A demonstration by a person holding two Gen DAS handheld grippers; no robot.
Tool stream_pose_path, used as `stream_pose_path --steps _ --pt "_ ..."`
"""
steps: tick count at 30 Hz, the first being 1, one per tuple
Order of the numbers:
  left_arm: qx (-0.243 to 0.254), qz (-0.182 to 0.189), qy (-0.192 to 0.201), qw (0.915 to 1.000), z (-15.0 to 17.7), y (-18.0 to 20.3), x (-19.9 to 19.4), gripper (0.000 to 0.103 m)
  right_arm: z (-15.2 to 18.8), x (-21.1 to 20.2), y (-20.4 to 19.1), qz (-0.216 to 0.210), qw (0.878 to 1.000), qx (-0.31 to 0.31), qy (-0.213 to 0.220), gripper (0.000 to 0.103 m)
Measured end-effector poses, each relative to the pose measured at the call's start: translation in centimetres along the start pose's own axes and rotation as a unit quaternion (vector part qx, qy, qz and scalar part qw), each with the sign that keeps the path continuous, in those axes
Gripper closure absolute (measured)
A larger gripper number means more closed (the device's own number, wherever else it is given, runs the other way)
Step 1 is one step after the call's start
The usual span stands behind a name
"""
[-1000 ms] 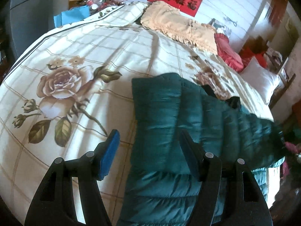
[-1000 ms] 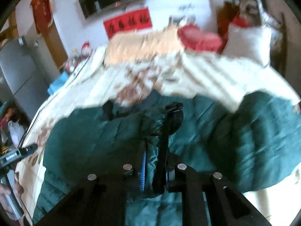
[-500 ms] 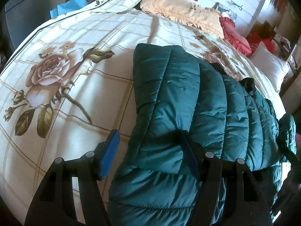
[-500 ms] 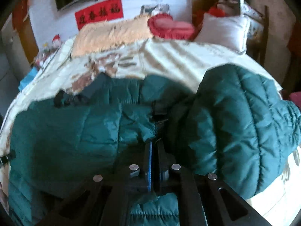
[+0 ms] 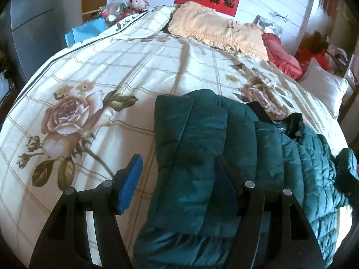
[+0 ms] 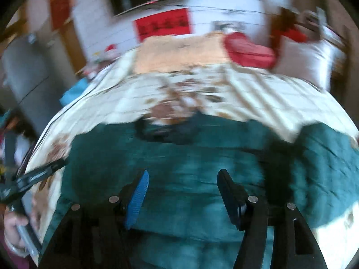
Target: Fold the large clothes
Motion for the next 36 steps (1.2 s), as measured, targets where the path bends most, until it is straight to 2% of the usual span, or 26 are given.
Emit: stream_pose_path --steps 4,7,10,14,20,24,27,29,32,35,36 --pt "0.004 -0.016 -0.009 0.9998 0.0 0.1 1.8 0.037 -1.0 4.1 -4.5 -0.003 0.998 -0.055 -0.003 0.042" --pt "-0.002 -0.016 -0.013 0.9998 0.1 -0.1 2.6 0.037 -1.2 5.9 -6.2 -0.009 0.997 -0.074 -0.006 0.042" --pt "-0.001 -0.017 -0.016 0.9997 0.3 -0.2 3.4 0.037 -1.4 8.0 -7.6 0.004 0.995 -0.103 -0.008 0.042" --pt "0.001 -0.015 -0.017 0.9997 0.7 -0.1 4.1 0.037 -1.0 9.8 -8.4 0.023 0.992 -0.121 -0.023 0.042" --pt "-0.010 -0.007 -0.028 0.9996 0.7 -0.5 5.2 0.034 -1.4 13.0 -6.9 0.033 0.994 -0.090 -0.053 0.042" --pt "-0.002 -0.016 -0.021 0.9997 1.0 -0.1 5.1 0.033 -1.6 11.9 -6.9 0.027 0.994 -0.090 -0.058 0.042" --pt "-0.002 -0.020 -0.017 0.9996 1.1 -0.1 5.1 0.029 -1.0 8.4 -6.1 0.011 0.996 -0.082 -0.041 0.042" --pt "-0.008 -0.016 -0.017 0.9997 1.1 -0.4 5.2 0.028 -0.2 6.2 -5.4 0.020 0.996 -0.084 -0.031 0.042" --pt "-0.012 -0.016 -0.013 0.9997 1.3 -0.6 5.2 0.025 2.0 2.9 -2.3 0.055 0.994 -0.085 -0.026 0.042" --pt "-0.018 -0.017 -0.007 0.9997 1.4 -0.7 5.2 0.022 4.0 2.1 0.6 0.076 0.994 -0.064 -0.043 0.042" --pt "-0.018 -0.018 -0.006 0.9997 1.5 -0.6 5.2 0.022 5.0 2.5 2.0 0.087 0.993 -0.052 -0.061 0.042"
Point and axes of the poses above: each gripper's, at about its wrist camera, not at the fingertips, and x roughly the way its jaws point, y to its right, z to its underside, the point moved 1 cm from there along x, roughly the way its jaws point, and after that the axes turned 7 degrees about -x, right-handed, at the moved point
